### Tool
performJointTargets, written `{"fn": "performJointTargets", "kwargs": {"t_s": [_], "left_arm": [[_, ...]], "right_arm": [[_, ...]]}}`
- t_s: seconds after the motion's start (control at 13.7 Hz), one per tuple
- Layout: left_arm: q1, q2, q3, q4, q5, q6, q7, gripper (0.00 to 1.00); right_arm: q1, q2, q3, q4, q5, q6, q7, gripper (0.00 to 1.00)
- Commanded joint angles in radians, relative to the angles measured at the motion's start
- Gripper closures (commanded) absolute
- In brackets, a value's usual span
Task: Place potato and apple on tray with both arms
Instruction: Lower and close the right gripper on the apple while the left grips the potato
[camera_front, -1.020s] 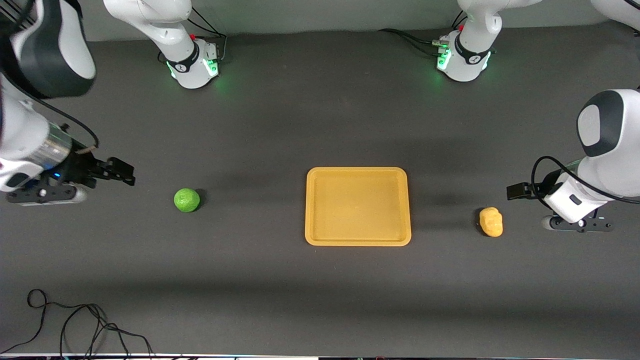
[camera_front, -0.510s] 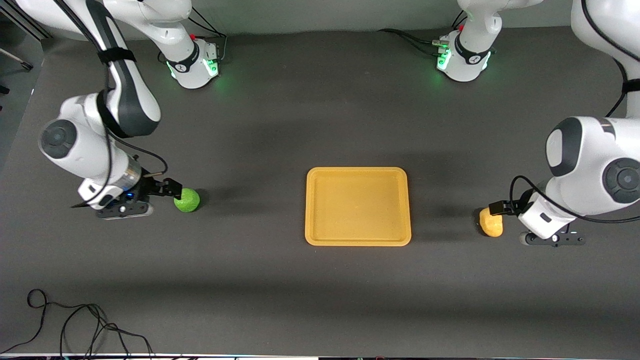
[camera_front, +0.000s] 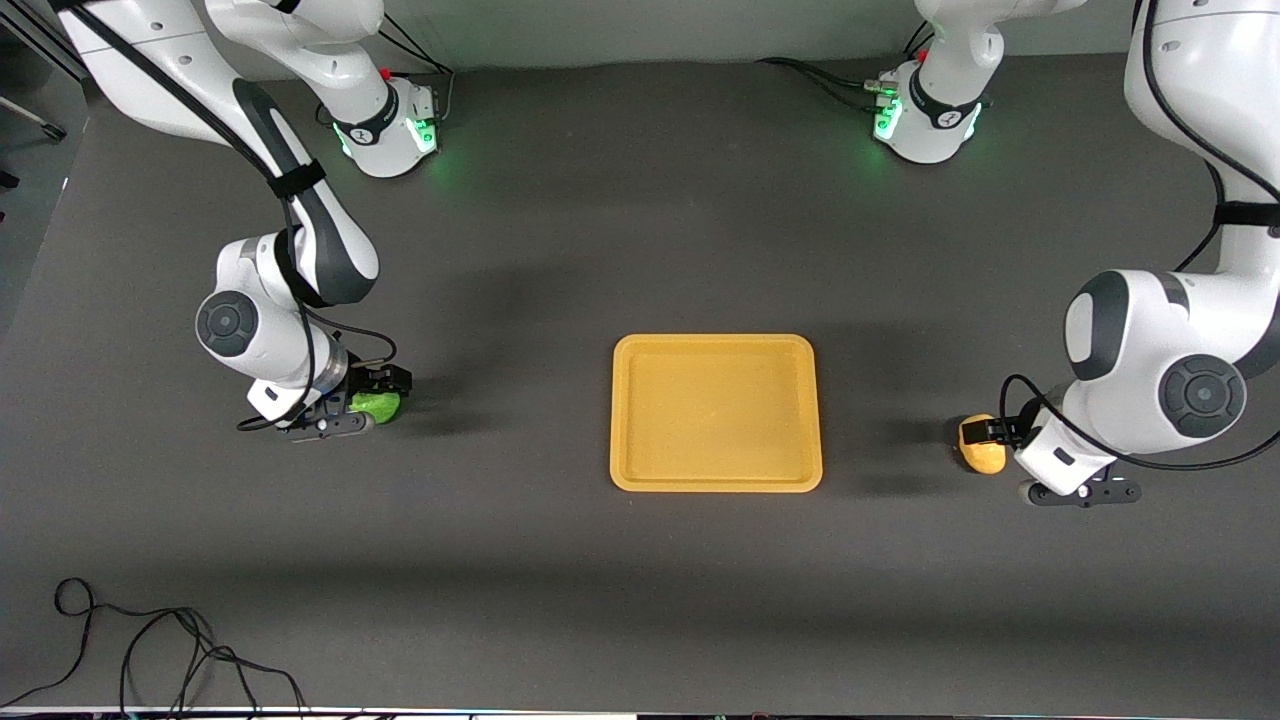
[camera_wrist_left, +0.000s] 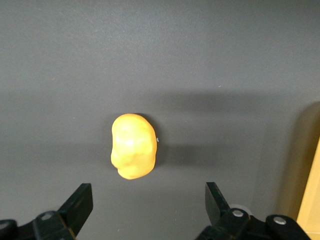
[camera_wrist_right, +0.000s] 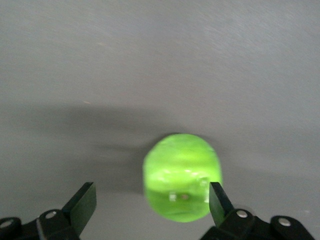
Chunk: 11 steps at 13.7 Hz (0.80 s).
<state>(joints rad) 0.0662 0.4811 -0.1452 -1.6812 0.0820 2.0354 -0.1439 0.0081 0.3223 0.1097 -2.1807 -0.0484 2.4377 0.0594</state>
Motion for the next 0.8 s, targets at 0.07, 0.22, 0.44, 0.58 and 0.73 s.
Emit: {"fn": "performJointTargets", "kwargs": {"t_s": [0.07,0.22,0.44,0.58,0.73], "left_arm": [[-0.020,0.037,0.009,-0.041,0.058,0.101,-0.028,0.00],[-0.011,0.063,0.010,-0.061,0.058,0.159,-0.022,0.00],[-0.006,0.097,0.013,-0.083,0.059,0.218,-0.013,0.00],[-0.006,0.106,0.018,-0.124,0.061,0.273,-0.011,0.00],[-0.002,0.106,0.021,-0.185,0.082,0.347,-0.011,0.00]], "right_arm": [[0.009,-0.019,-0.027,-0.024,-0.028,0.021,-0.012,0.00],[0.010,0.003,-0.030,-0.025,-0.033,0.038,-0.004,0.00],[0.010,0.049,-0.030,-0.025,-0.033,0.098,0.000,0.00],[0.012,0.078,-0.031,-0.022,-0.034,0.124,0.007,0.01],[0.010,0.089,-0.033,-0.016,-0.066,0.124,0.003,0.03]]}}
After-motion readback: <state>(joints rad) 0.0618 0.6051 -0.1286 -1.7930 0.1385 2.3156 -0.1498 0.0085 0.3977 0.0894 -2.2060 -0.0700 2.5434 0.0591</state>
